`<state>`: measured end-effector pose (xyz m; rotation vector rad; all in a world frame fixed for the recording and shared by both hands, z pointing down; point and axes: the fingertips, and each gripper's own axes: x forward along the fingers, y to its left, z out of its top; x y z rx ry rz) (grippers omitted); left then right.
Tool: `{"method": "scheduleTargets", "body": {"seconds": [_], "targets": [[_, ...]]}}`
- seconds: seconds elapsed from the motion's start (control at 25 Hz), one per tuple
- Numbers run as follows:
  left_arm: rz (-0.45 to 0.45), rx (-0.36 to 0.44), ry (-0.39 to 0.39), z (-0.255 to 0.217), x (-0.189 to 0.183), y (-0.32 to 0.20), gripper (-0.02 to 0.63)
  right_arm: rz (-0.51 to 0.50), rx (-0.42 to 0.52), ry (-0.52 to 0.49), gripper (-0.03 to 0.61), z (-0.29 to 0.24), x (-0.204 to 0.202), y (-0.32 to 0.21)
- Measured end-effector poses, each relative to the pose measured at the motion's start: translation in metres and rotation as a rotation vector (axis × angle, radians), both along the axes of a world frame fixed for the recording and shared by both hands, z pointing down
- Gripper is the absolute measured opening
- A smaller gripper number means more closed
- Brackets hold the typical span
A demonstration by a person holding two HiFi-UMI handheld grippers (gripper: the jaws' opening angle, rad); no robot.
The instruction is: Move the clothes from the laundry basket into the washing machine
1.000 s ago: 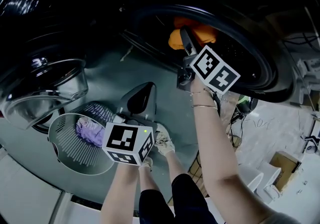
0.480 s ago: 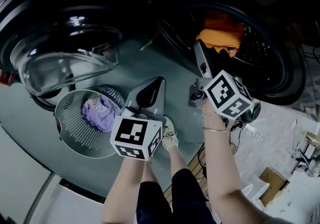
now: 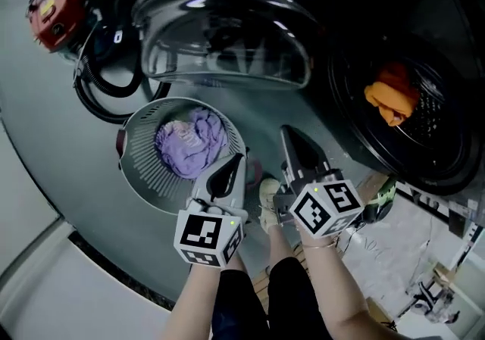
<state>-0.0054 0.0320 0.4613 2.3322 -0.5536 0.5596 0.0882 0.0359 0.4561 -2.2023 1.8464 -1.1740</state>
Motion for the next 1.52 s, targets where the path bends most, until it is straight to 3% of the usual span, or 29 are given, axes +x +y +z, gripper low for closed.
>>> {"method": "scheduleTargets", "body": {"seconds": [0.12,0.24,0.4,0.6,0.68,0.88,1.04,1.2,1.52], "targets": [[-0.085,-0.034,-0.054,0.020,-0.062,-0.007,0.006,-0.215,0.025,-0.097,0.028,0.005,-0.077,-0.026],[-0.186,-0.067,-0.087,0.033,-0.111,-0.008,0.006,-0.371,-0.029,-0.138,0.028,0.021,-0.137,-0.043],[-0.309,-0.089,-0.094,0.046,-0.155,-0.019,0.006,-0.539,-0.113,-0.141,0.028,0.048,-0.200,-0.061],[-0.449,-0.104,-0.118,0.061,-0.195,-0.028,0.006,-0.716,-0.232,-0.095,0.028,0.094,-0.248,-0.064],[-0.499,-0.107,-0.127,0.066,-0.209,-0.031,0.006,-0.741,-0.287,-0.076,0.034,0.120,-0.258,-0.065],[-0.607,-0.102,-0.086,0.075,-0.231,-0.031,0.006,-0.771,-0.440,-0.031,0.199,0.196,-0.270,-0.063],[-0.655,-0.108,-0.058,0.086,-0.237,-0.033,0.006,-0.787,-0.509,0.034,0.239,0.254,-0.263,-0.069],[-0.697,-0.120,-0.024,0.091,-0.239,-0.037,0.006,-0.847,-0.622,0.124,0.330,0.304,-0.247,-0.065],[-0.719,-0.120,0.026,0.095,-0.233,-0.039,0.006,-0.772,-0.774,0.121,0.334,0.360,-0.224,-0.057]]}}
